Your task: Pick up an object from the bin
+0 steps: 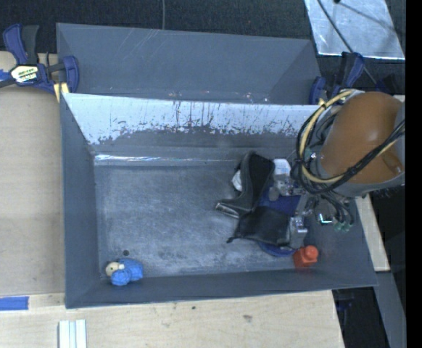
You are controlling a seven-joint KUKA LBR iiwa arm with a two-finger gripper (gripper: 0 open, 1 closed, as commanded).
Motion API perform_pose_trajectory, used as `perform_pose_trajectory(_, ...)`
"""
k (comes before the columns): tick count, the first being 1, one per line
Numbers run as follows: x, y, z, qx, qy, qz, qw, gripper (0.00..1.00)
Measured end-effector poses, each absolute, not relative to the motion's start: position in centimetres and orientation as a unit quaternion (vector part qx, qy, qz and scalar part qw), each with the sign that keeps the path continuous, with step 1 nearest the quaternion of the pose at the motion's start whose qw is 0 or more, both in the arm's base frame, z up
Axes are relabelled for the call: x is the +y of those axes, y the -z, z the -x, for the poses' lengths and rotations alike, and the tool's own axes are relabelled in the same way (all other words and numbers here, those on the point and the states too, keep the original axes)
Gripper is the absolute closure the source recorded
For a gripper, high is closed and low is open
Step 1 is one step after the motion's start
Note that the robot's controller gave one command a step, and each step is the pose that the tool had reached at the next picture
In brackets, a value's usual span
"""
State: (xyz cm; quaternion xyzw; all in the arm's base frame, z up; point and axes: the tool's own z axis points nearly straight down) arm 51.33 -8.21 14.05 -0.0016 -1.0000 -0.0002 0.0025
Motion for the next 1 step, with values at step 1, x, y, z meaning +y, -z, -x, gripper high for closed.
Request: perform_pose_trajectory(1,-6.98,-6.76,-48.61,-1.0,0.0,0.0,-0.003,0.0)
